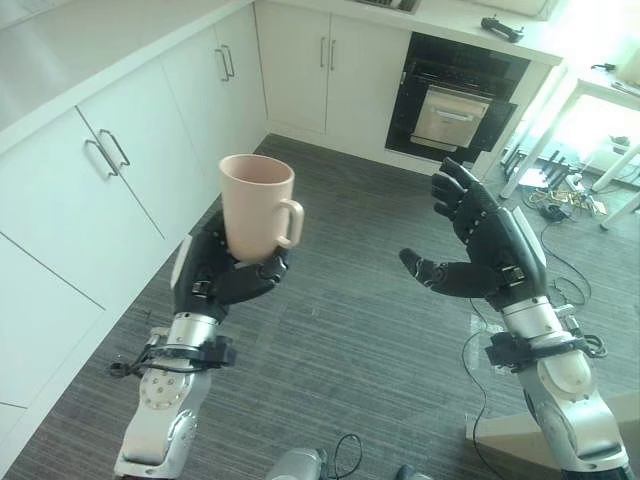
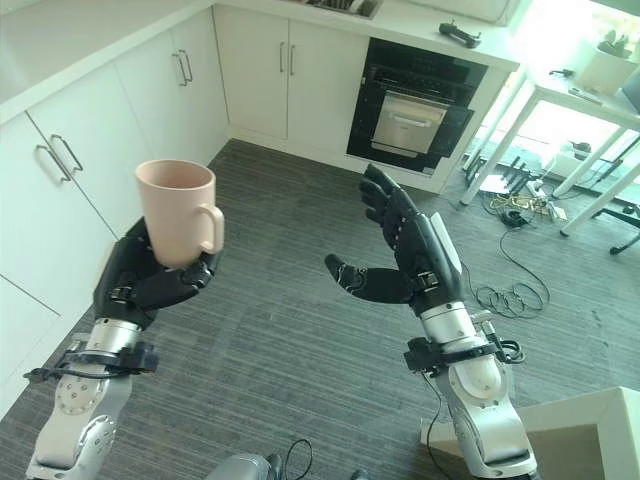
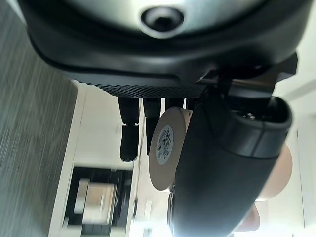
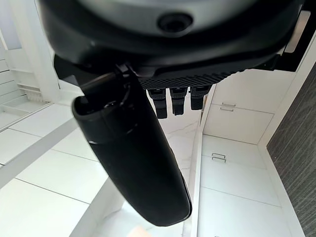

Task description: Place the dishes in the dishwasher.

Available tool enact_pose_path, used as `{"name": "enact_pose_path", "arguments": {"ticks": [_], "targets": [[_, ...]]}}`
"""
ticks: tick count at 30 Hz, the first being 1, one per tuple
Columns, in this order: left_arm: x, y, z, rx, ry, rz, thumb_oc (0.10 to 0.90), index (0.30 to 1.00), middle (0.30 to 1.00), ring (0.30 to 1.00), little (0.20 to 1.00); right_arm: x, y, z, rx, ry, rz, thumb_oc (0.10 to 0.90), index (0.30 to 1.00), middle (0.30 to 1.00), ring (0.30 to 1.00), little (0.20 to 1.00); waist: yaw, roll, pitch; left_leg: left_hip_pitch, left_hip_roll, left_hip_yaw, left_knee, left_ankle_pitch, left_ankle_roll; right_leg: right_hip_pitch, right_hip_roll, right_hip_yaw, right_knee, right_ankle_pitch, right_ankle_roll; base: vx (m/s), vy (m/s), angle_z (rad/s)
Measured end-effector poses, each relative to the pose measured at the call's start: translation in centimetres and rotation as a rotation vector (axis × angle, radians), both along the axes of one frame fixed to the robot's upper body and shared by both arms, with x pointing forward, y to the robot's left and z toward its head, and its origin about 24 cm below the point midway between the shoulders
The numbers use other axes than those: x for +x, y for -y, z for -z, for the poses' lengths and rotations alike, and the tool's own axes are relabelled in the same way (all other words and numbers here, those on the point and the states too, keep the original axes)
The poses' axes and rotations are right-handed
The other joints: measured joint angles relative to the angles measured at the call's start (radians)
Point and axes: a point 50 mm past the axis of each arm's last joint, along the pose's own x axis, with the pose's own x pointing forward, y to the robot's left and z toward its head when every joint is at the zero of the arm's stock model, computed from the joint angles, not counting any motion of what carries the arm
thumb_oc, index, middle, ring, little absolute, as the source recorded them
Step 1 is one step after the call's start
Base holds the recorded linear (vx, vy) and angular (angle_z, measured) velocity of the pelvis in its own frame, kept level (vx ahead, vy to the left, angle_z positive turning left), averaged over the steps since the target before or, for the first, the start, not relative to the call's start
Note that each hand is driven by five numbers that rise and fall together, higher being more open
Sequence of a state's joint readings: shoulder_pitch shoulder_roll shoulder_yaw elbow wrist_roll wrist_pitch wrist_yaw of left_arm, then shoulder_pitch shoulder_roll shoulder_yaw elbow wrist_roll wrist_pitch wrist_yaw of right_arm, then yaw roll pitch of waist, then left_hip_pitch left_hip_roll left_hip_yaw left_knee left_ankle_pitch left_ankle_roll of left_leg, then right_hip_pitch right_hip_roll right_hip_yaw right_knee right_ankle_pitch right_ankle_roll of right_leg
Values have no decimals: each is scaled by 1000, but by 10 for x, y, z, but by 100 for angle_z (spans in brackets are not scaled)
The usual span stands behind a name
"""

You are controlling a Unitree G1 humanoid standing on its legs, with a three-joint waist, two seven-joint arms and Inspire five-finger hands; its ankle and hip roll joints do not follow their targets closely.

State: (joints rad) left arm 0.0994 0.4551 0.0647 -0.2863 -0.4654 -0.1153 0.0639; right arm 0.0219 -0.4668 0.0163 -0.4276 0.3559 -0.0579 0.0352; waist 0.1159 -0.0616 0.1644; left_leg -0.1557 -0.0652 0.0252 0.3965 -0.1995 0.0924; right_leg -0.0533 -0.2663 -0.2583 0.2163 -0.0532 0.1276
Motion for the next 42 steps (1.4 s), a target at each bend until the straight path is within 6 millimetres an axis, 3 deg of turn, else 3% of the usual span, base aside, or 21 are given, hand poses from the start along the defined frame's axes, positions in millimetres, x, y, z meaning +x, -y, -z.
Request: {"name": "enact_pose_path", "arguments": {"ticks": [4, 10, 15, 17, 18, 19, 21, 23, 28, 29, 31, 32, 33, 34, 36, 37, 38, 39, 40, 42], "targets": [[-1, -3, -1, -3, 3, -21, 400, 300, 300, 300, 300, -2, 1, 3, -12, -16, -8, 800, 900, 900, 900, 900, -10, -1, 0, 3, 17, -5, -20, 16, -26, 6, 21, -2, -12, 5, 26, -20, -96, -1], [-1, -3, 0, -3, 1, -18, 400, 300, 300, 300, 300, -3, 1, 2, -18, -6, -15, 800, 900, 900, 900, 900, -57, 3, -1, 19, 60, -3, -69, 38, -78, -17, 55, 2, 27, -18, -22, -50, -41, -7], [5, 8, -6, -6, 28, 26, 400, 300, 300, 300, 300, -2, 4, -3, -58, 15, -10, 800, 900, 900, 900, 900, -95, 30, -16, 14, 79, 35, -70, 56, -79, -78, 69, 51, 77, -19, -35, -112, 77, -24], [7, 11, -8, -4, 38, 45, 400, 300, 300, 300, 300, -2, 5, -3, -57, 17, -10, 800, 900, 900, 900, 900, -117, 34, -19, 17, 80, 48, -70, 56, -79, -84, 70, 63, 80, -18, -37, -110, 154, -28], [11, 19, -13, 6, 68, 107, 400, 300, 300, 300, 300, -10, 7, 7, -66, -17, -33, 800, 900, 900, 900, 900, -193, 43, -83, -21, 75, 105, -39, 57, -56, -132, 66, 119, 58, 31, -34, -99, 140, -18], [11, 19, -13, 5, 69, 103, 400, 300, 300, 300, 300, -10, 8, 7, -65, -16, -29, 800, 900, 900, 900, 900, -198, 43, -83, -22, 75, 105, -41, 56, -58, -132, 74, 121, 60, 29, -32, -83, 83, -14], [6, 19, -9, -20, 91, 64, 400, 300, 300, 300, 300, -17, 15, 11, -56, -9, 5, 800, 900, 900, 900, 900, -196, 36, -112, -34, 75, 105, -60, 60, -69, -157, 106, 187, 65, 20, -20, -11, -20, -5], [3, 16, -6, -32, 85, 29, 400, 300, 300, 300, 300, -20, 24, 10, -53, 2, 51, 800, 900, 900, 900, 900, -197, 25, -123, -33, 83, 107, -74, 65, -76, -166, 115, 192, 68, 19, -24, -2, -83, -9], [1, 15, -3, -36, 78, 17, 400, 300, 300, 300, 300, -21, 26, 8, -46, 16, 67, 800, 900, 900, 900, 900, -202, 23, -127, 0, 113, 105, -105, 81, -99, -166, 149, 193, 96, -11, -51, 70, -152, -8], [-2, 12, -2, -37, 88, 7, 400, 300, 300, 300, 300, -21, 26, 8, -66, 13, 40, 800, 900, 900, 900, 900, -202, 23, -128, 21, 128, 110, -122, 85, -120, -167, 170, 198, 118, -30, -69, 152, -339, -20], [-4, 11, 1, -40, 78, -3, 400, 300, 300, 300, 300, -21, 26, 6, -107, 8, 13, 800, 900, 900, 900, 900, -196, 12, -128, 67, 144, 124, -163, 114, -157, -174, 198, 225, 188, -87, -107, 125, -269, -3], [-3, 9, -1, -34, 90, -2, 400, 300, 300, 300, 300, -21, 25, 8, -94, 4, 0, 800, 900, 900, 900, 900, -194, -56, -123, 1, 137, 147, -18, 148, -199, -182, 206, 235, 246, -143, -175, 178, -28, 22], [-3, 14, 5, -67, 76, -1, 400, 300, 300, 300, 300, -20, 25, 12, -63, -5, 6, 800, 900, 900, 900, 900, -178, -79, -114, -118, 168, 149, 170, 210, -197, -173, 213, 225, 238, -153, -194, 338, 76, 28], [-3, 15, 6, -82, 75, -3, 400, 300, 300, 300, 300, -18, 26, 13, -57, -2, 12, 800, 900, 900, 900, 900, -167, -68, -104, -165, 176, 149, 218, 195, -181, -170, 231, 219, 236, -155, -198, 383, 177, 19], [-6, 15, 10, -76, 65, -10, 400, 300, 300, 300, 300, -14, 27, 17, -23, -18, 16, 800, 900, 900, 900, 900, -164, -15, -81, -178, 177, 209, -13, 152, -161, -136, 270, 200, 148, -132, -158, 433, 181, 9], [-7, 13, 8, -42, 80, -17, 400, 300, 300, 300, 300, -3, 28, 11, -22, 7, 22, 800, 900, 900, 900, 900, -135, 60, -49, -267, 237, 163, -94, 162, -194, -142, 273, 118, 301, -252, -111, 637, 226, 8], [-9, 11, 13, -43, 70, -38, 400, 300, 300, 300, 300, -2, 29, 11, -37, -2, 24, 800, 900, 900, 900, 900, -117, 103, -13, -339, 269, 124, -86, 172, -206, -93, 307, 107, 318, -314, -205, 521, 204, -25], [-13, 8, 19, -48, 44, -58, 400, 300, 300, 300, 300, -6, 30, 19, -46, -40, 20, 800, 900, 900, 900, 900, -79, 86, -11, -357, 251, 131, -38, 167, -201, -67, 296, 136, 318, -330, -210, 644, 279, -30], [-14, 5, 20, -54, 40, -82, 400, 300, 300, 300, 300, -6, 30, 20, -57, -51, 14, 800, 900, 900, 900, 900, -71, 71, -12, -348, 226, 135, -27, 157, -184, -49, 287, 158, 308, -339, -199, 397, 192, -56], [-15, 0, 16, -53, 58, -110, 400, 300, 300, 300, 300, -9, 32, 16, -65, -35, 17, 800, 900, 900, 900, 900, -69, 70, -19, -303, 182, 134, -33, 151, -139, 16, 287, 191, 243, -329, -164, 420, 197, -46]]}}
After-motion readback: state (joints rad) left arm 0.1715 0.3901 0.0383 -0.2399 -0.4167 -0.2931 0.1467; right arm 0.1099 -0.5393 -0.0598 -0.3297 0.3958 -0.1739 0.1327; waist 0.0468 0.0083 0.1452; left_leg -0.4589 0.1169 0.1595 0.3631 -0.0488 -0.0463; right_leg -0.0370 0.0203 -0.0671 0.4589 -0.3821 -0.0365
